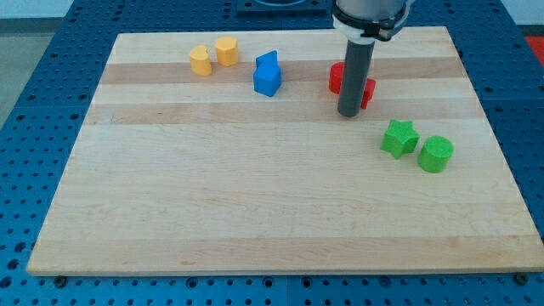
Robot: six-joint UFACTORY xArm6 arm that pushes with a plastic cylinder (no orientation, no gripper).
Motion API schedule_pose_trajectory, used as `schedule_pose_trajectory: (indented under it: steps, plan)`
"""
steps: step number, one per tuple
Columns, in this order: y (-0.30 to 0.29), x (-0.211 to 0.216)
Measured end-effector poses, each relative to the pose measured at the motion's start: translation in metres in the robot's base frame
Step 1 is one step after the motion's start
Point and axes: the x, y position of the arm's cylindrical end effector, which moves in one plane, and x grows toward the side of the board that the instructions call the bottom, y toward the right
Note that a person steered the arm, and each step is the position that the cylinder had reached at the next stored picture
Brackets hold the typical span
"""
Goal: Point your arm to the center of the board
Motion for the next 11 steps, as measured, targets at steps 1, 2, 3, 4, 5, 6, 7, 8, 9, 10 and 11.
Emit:
schedule_pose_trajectory:
  steps: [1, 2, 3, 4, 5, 6, 7, 8, 9, 10, 11]
  plan:
    - [0.000, 0.000]
    - [-0.002, 0.011]
    - [-0.019, 0.031]
    - [-0.081, 0.044]
    - [-0.168, 0.049]
    - [-0.229, 0.028]
    - [-0.236, 0.015]
    - [-0.238, -0.006]
    - [-0.239, -0.017]
    - [-0.239, -0.023]
    - [-0.239, -0.029]
